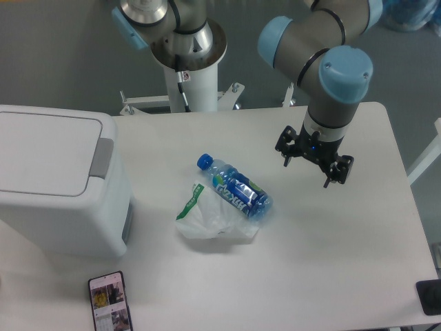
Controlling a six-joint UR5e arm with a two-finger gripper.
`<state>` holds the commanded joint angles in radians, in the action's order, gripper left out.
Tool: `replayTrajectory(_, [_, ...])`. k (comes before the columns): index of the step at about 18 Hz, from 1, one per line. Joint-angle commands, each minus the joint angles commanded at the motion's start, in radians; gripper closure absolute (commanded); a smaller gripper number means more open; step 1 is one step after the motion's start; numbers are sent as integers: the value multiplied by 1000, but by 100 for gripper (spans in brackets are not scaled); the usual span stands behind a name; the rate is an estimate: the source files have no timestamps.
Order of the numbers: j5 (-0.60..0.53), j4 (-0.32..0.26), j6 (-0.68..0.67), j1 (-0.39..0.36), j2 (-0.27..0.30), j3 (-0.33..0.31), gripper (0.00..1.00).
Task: Open the trash can
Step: 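Move the gripper over toward the white trash can lid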
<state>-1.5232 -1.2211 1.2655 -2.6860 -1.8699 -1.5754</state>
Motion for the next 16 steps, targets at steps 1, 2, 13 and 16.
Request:
replayTrajectory(1, [0,0,0,0,0,0,0])
replayTrajectory(2, [0,-2,-2,0,0,0,0])
replayTrajectory(13, [6,-14,-79,32,43,-35,0])
replayTrajectory(16, [6,-3,-239,73,51,-49,0])
